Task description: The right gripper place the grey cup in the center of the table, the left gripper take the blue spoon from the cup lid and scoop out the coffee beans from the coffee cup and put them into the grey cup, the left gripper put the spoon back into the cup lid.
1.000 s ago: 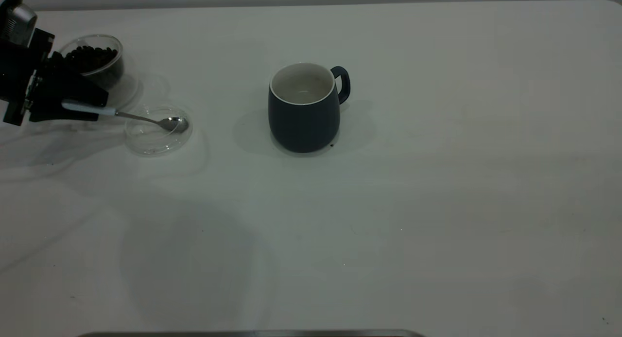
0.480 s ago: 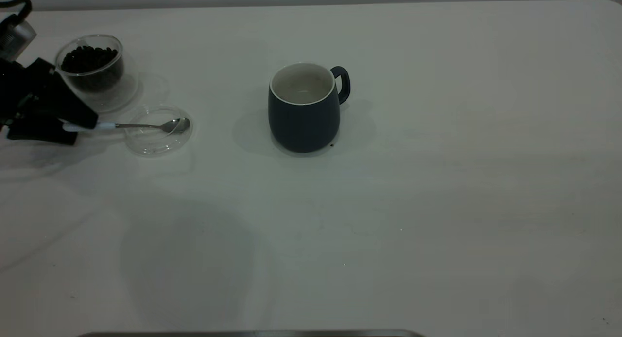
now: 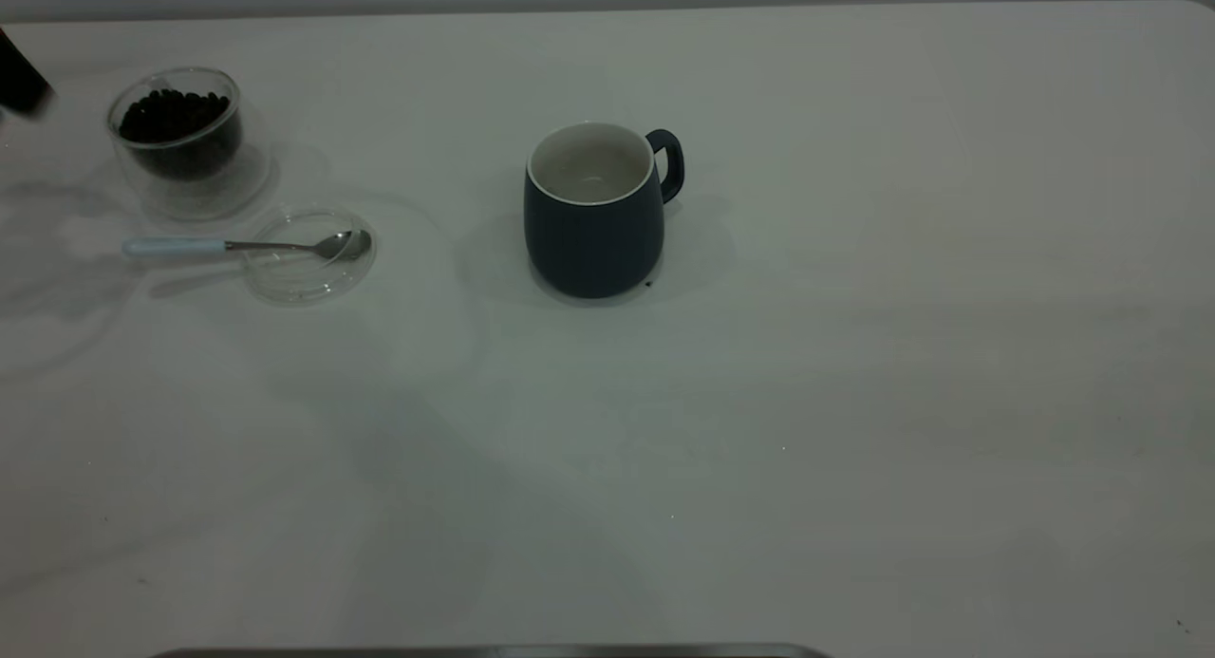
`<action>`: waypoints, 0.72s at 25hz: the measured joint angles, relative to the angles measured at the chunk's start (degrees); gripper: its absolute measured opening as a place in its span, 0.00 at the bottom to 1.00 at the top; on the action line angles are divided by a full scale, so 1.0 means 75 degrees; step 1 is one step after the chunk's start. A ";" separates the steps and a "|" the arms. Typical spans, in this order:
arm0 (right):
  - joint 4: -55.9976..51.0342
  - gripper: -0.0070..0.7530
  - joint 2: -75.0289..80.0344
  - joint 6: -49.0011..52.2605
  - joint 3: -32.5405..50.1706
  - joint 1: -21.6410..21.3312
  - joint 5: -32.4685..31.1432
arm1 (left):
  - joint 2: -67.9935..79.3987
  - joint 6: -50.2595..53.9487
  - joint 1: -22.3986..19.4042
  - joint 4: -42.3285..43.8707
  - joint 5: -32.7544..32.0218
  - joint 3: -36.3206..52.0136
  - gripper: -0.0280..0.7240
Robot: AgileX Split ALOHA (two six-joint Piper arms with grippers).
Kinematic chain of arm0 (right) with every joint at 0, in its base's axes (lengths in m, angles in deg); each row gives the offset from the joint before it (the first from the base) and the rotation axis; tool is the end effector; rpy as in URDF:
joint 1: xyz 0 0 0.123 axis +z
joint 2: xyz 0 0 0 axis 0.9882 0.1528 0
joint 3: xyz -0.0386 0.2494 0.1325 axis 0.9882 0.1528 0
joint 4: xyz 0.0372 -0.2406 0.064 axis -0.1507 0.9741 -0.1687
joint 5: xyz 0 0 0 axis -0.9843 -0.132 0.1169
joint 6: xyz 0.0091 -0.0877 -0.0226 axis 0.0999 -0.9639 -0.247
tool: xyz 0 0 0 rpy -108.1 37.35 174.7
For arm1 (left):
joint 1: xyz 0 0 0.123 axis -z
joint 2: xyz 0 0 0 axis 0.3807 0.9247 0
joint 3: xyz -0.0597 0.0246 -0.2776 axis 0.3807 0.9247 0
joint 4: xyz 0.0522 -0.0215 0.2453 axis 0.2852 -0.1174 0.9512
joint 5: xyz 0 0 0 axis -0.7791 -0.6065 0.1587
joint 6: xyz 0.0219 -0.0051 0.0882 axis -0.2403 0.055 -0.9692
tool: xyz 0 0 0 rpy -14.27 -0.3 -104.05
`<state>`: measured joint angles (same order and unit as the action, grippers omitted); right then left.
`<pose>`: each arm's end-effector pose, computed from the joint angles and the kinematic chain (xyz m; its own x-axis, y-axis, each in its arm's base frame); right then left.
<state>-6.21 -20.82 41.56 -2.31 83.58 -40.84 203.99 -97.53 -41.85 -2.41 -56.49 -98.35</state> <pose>-0.0072 -0.0012 0.2631 -0.5296 -0.0744 -0.8450 -0.0611 0.9969 -0.0495 0.3963 0.0982 0.1490 -0.9431 0.0603 -0.3270 0.1709 0.9315 -0.3212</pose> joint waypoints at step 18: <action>0.0000 0.62 0.0000 0.0007 0.0000 0.0000 0.0000 | -0.4940 0.3230 0.0007 0.1322 -0.1980 0.1925 0.82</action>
<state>-6.21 -20.82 41.61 -2.31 83.58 -40.84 166.94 -73.30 -41.81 7.50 -71.34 -83.91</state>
